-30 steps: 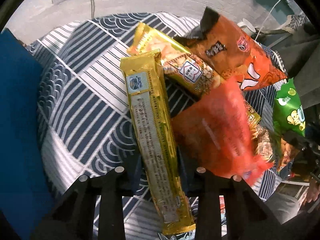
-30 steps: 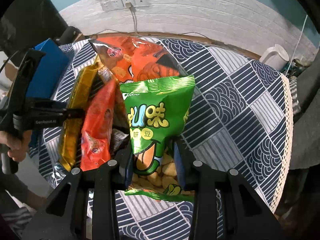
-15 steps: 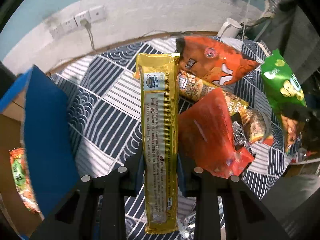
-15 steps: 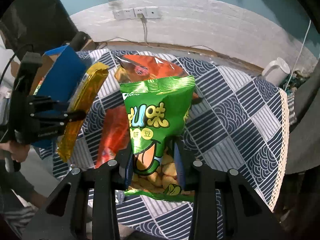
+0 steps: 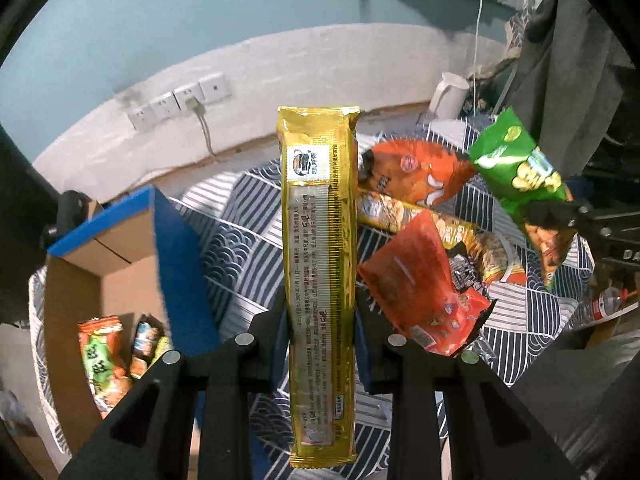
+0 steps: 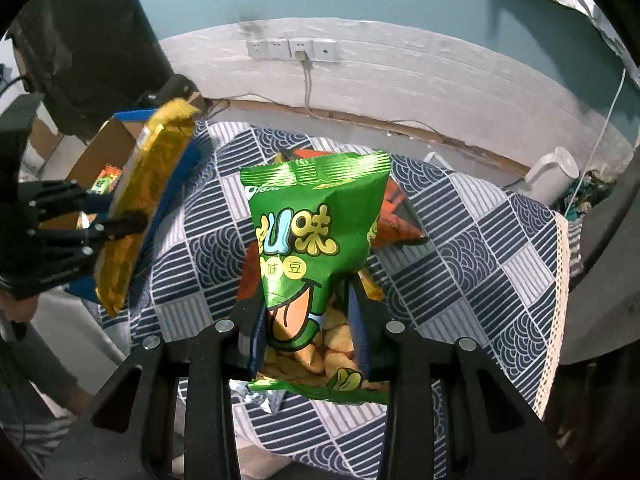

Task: Organize snacks
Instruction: 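Carry both packs into the cardboard box and open both tools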

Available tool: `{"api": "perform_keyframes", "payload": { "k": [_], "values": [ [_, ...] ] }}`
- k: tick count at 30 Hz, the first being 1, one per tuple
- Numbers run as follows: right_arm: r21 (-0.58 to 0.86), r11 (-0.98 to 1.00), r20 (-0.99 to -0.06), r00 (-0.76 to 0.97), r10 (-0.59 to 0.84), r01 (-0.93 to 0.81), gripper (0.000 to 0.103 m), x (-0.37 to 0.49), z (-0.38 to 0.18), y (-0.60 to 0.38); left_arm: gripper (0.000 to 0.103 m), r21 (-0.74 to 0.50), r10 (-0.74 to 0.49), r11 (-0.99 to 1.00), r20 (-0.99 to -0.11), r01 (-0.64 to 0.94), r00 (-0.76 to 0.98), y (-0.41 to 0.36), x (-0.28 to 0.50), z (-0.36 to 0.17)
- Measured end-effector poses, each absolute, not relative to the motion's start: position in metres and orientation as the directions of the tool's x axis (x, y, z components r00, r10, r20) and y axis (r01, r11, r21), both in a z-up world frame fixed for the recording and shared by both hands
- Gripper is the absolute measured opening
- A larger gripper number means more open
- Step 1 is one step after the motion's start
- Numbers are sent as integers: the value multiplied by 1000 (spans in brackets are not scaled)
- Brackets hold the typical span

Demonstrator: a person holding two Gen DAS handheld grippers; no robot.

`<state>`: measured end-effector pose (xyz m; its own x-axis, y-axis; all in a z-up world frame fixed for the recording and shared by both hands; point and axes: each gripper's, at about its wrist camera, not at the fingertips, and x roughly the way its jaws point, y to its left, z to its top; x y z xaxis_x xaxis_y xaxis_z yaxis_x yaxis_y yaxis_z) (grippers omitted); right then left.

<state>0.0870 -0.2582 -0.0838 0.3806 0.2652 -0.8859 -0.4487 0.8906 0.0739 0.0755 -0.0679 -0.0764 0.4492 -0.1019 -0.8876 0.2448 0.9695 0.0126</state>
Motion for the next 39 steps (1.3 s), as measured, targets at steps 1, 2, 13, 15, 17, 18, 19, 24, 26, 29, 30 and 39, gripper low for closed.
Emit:
{"api": "perform_keyframes", "payload": {
  "k": [1,2,13,15,17,18,19,24,26,29,30,39],
  "values": [
    [72,890,-885,382,265,-450,34,86,-83,-257,28,15,-101,970,-884,244,457,-65,74,-73],
    [71,890,-886,382,264,-451,34,85,-83,-255,28,14,-103,970,-880,242,463,-63,72,-69],
    [73,873,-877,386,287,-482,34,80,-70,-230,28,-12,-134,971,-857,239,498,-31,52,-39],
    [70,871,-873,392,289,-487,34,80,-67,-224,28,-8,-130,972,-853,235,506,-24,49,-36],
    [65,867,-868,400,293,-495,34,79,-64,-217,28,-9,-129,973,-851,232,509,-17,46,-33],
    [63,864,-867,402,295,-499,34,79,-63,-213,28,-12,-131,973,-850,229,510,-13,45,-32],
    [64,861,-866,401,299,-504,34,79,-62,-209,28,-11,-129,974,-849,227,512,-9,44,-31],
    [82,845,-861,389,327,-529,34,80,-56,-186,28,5,-100,981,-842,193,530,12,40,-30],
    [85,835,-859,384,338,-543,34,80,-53,-175,28,-2,-100,983,-841,182,532,20,39,-29],
    [96,821,-855,375,358,-563,34,79,-48,-157,28,16,-74,987,-833,157,548,33,36,-28],
    [101,816,-854,372,365,-570,34,80,-46,-150,28,20,-67,989,-831,150,552,37,35,-28],
    [130,776,-850,334,408,-617,34,85,-44,-93,28,41,-9,996,-832,77,555,79,30,-36]
  ]
}}
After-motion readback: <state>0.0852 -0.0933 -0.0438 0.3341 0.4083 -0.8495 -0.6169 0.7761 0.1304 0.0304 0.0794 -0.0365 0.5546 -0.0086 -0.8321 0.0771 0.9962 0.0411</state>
